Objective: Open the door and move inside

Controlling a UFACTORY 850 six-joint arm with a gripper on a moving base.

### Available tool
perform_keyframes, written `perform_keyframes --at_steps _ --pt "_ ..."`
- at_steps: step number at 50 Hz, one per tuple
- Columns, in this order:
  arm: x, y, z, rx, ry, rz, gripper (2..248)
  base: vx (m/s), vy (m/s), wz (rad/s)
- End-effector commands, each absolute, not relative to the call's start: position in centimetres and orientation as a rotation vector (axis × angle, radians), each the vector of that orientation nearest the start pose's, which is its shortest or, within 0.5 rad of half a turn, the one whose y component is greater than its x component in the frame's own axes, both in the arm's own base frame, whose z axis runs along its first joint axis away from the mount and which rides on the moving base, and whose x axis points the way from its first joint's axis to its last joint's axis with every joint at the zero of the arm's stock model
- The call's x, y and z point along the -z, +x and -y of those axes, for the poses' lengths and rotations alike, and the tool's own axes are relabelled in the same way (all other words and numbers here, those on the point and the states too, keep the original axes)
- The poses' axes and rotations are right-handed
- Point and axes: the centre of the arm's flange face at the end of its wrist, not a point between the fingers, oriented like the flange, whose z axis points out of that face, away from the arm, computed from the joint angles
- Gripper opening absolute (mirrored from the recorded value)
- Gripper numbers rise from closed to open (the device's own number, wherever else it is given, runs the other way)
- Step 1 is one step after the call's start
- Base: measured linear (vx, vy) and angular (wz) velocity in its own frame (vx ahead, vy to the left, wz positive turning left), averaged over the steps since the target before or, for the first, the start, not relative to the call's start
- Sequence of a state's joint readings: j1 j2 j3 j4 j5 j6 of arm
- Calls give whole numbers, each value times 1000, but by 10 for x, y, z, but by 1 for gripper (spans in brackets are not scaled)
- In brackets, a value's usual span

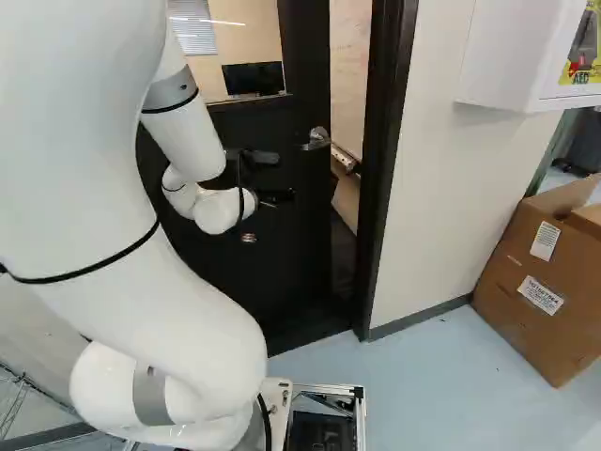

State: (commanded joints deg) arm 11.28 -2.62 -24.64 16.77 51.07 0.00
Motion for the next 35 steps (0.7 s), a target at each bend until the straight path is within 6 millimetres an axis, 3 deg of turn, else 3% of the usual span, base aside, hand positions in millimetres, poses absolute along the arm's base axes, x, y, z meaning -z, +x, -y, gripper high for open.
perform_keyframes --at_steps 35 --pt "-390 406 -91 1848 -2447 -247 247 0 0 0"
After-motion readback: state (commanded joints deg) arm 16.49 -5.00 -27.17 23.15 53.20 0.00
